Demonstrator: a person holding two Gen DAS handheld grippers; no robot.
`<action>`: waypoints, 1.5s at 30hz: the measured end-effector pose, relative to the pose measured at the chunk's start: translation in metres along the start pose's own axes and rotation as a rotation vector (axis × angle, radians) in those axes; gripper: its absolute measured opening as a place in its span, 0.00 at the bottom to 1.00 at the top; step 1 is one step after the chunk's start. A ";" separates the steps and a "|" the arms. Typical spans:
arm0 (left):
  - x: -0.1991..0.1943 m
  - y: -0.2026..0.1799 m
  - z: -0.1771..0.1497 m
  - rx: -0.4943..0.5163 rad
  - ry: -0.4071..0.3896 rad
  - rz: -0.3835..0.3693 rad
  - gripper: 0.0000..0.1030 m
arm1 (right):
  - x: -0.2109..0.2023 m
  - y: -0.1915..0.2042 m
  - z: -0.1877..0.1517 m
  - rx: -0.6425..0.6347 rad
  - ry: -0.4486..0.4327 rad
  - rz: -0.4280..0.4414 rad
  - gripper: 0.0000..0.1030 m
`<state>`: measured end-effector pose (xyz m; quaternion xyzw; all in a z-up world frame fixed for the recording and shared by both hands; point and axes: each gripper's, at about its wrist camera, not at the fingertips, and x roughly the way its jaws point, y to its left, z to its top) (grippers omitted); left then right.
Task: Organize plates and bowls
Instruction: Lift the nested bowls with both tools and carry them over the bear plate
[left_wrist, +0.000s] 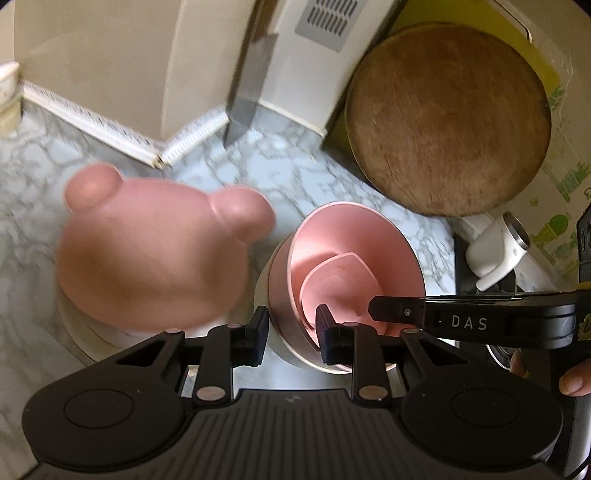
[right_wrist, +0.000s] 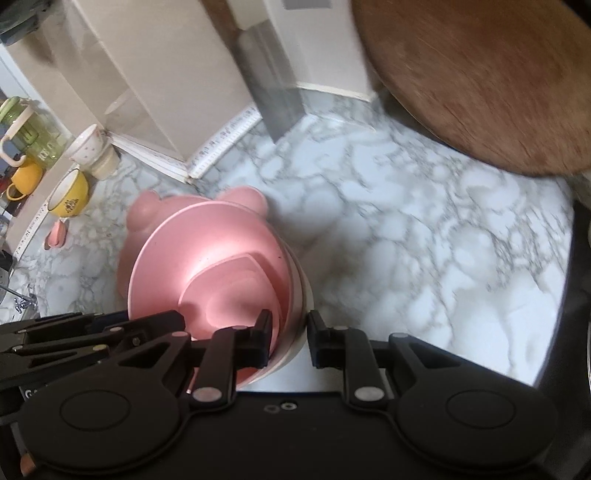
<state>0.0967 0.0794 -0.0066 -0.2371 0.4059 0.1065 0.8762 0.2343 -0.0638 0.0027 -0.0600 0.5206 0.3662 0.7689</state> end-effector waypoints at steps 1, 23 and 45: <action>-0.003 0.004 0.004 0.002 -0.009 0.008 0.25 | 0.001 0.005 0.004 -0.006 -0.002 0.003 0.20; -0.020 0.089 0.052 -0.003 -0.018 0.116 0.26 | 0.062 0.093 0.050 -0.058 0.044 0.053 0.20; 0.023 0.123 0.053 0.026 0.070 0.112 0.26 | 0.106 0.108 0.047 -0.009 0.117 -0.016 0.20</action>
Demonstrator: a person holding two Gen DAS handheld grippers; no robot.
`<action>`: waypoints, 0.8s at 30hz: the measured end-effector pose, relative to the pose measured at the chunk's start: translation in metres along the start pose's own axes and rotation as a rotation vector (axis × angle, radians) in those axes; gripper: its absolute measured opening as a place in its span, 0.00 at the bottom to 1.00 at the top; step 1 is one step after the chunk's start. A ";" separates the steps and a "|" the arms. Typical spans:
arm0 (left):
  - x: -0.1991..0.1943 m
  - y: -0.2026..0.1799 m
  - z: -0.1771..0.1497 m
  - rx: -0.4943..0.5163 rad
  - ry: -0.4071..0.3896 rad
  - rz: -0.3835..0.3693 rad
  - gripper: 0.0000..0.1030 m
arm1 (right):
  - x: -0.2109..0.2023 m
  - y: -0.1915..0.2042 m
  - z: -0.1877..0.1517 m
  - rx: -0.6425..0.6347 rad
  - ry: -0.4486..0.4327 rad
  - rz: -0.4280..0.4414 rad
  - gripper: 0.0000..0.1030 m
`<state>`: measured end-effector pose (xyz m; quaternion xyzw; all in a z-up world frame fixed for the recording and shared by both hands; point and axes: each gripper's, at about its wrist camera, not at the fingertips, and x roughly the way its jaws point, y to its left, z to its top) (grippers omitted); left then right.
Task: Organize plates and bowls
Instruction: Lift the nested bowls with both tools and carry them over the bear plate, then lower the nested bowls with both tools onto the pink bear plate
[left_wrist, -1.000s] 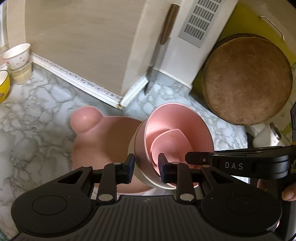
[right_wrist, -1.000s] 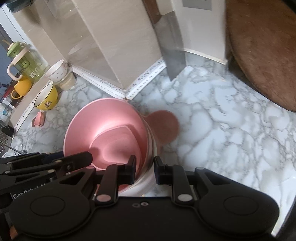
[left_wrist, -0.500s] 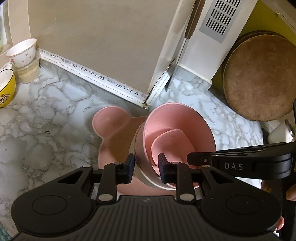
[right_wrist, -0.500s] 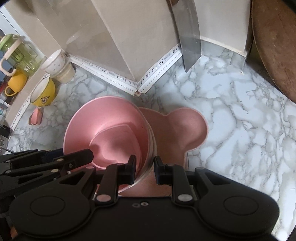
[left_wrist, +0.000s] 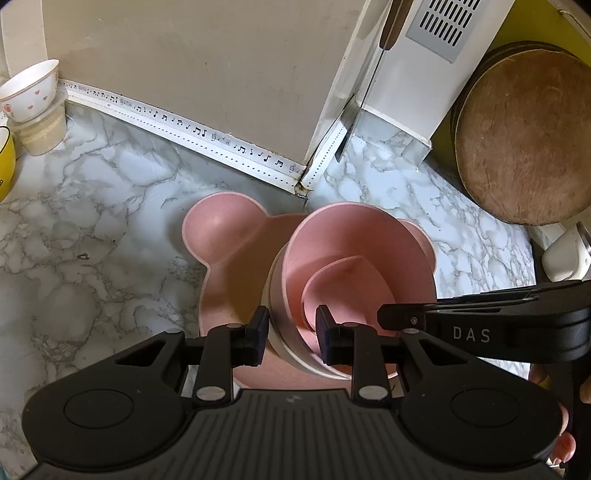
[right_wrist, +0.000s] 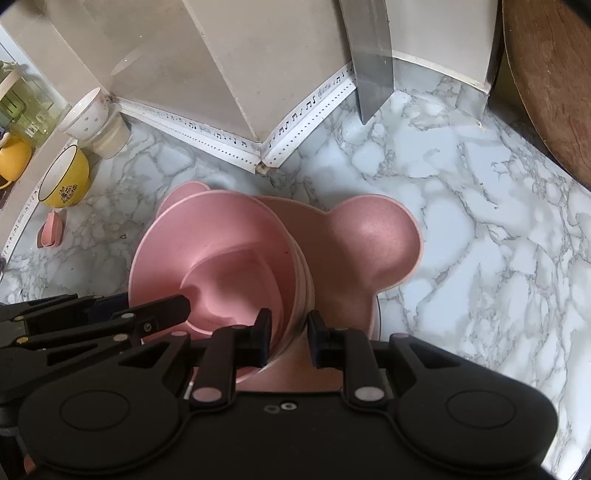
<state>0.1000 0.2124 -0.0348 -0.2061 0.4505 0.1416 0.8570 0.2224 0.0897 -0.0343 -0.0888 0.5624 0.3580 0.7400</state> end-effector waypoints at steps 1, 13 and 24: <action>0.001 0.001 0.000 0.002 0.003 0.001 0.26 | 0.000 0.001 0.000 0.004 0.001 0.000 0.21; 0.003 0.006 0.001 0.014 0.006 -0.009 0.25 | -0.001 0.012 0.000 -0.001 -0.002 -0.029 0.22; 0.001 0.012 -0.004 -0.013 0.002 -0.035 0.25 | -0.008 0.011 -0.001 0.015 -0.027 -0.014 0.29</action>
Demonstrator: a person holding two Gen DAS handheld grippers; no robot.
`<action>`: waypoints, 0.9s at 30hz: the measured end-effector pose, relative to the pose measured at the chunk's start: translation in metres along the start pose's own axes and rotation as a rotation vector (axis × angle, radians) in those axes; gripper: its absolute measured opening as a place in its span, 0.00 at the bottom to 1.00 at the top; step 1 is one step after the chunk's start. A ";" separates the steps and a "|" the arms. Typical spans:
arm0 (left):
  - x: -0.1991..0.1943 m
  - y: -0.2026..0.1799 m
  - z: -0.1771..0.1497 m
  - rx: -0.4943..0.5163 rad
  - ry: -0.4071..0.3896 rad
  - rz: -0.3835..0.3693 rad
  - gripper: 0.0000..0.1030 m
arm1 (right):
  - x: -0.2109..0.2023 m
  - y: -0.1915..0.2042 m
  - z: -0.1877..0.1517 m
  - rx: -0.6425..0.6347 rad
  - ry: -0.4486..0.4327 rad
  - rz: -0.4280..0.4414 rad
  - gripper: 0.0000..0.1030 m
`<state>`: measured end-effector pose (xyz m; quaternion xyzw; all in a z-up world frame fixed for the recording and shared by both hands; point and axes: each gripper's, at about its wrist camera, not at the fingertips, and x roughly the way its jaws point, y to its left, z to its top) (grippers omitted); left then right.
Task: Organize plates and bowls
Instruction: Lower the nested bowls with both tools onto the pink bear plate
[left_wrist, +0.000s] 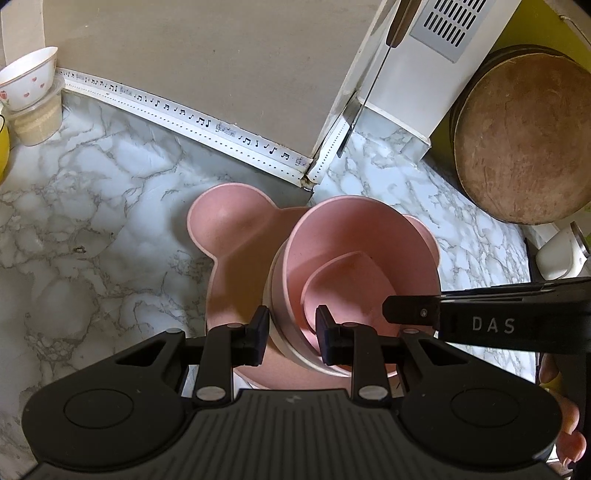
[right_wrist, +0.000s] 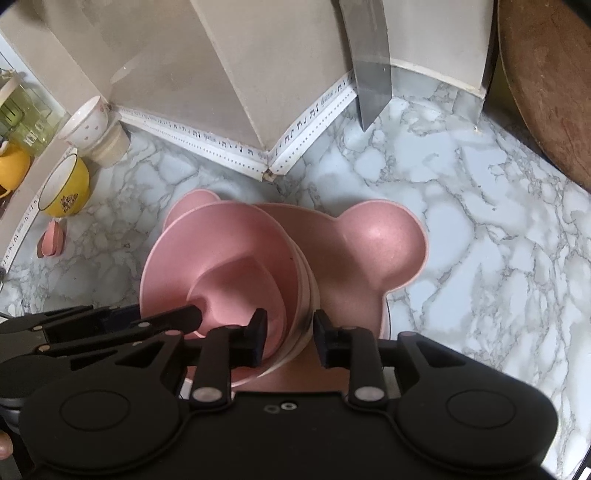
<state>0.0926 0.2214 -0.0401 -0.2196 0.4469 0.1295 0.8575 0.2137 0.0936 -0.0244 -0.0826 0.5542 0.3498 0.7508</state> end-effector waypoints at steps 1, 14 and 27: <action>-0.002 0.000 -0.001 0.001 -0.006 0.005 0.25 | -0.002 0.000 -0.001 -0.005 -0.007 -0.002 0.30; -0.037 -0.015 -0.016 0.068 -0.121 0.057 0.25 | -0.033 0.006 -0.021 -0.075 -0.106 0.015 0.34; -0.070 -0.039 -0.049 0.116 -0.200 0.106 0.25 | -0.071 0.005 -0.055 -0.165 -0.222 0.049 0.38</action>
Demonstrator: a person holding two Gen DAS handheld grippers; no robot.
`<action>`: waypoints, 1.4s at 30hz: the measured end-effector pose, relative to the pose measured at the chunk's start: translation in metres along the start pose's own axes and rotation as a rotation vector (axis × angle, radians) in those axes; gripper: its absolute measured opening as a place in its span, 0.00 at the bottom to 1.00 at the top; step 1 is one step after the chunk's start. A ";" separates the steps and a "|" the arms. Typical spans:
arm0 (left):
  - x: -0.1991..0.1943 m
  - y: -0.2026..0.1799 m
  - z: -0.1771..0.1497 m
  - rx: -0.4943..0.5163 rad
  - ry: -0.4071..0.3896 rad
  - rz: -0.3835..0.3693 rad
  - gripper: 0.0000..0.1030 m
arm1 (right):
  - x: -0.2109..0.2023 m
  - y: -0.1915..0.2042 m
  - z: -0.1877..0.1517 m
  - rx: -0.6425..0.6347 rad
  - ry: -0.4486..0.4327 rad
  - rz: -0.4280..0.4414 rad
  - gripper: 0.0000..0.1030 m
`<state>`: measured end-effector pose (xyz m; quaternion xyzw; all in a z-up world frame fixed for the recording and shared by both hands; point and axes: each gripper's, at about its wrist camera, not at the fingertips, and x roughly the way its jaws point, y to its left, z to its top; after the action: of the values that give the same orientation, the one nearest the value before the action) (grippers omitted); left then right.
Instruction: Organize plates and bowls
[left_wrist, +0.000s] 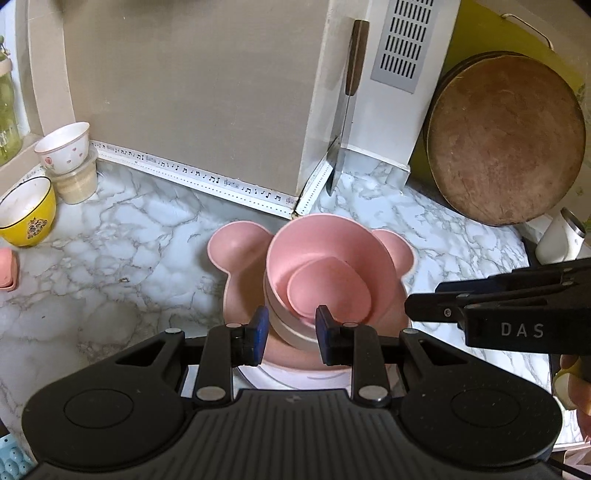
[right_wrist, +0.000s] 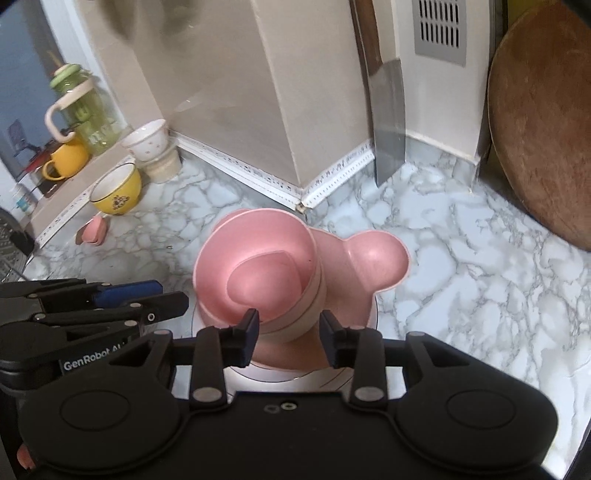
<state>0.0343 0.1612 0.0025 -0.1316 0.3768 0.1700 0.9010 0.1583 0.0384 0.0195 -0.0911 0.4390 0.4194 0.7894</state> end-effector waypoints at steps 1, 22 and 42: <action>-0.003 -0.002 -0.002 0.000 -0.004 0.000 0.25 | -0.004 0.001 -0.003 -0.010 -0.012 -0.001 0.42; -0.050 -0.032 -0.035 -0.024 -0.137 0.044 0.62 | -0.066 -0.014 -0.045 -0.108 -0.255 0.011 0.86; -0.061 -0.057 -0.064 -0.025 -0.210 0.046 1.00 | -0.087 -0.039 -0.090 -0.082 -0.380 -0.007 1.00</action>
<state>-0.0234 0.0735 0.0097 -0.1158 0.2812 0.2082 0.9296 0.1088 -0.0831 0.0238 -0.0440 0.2642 0.4440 0.8551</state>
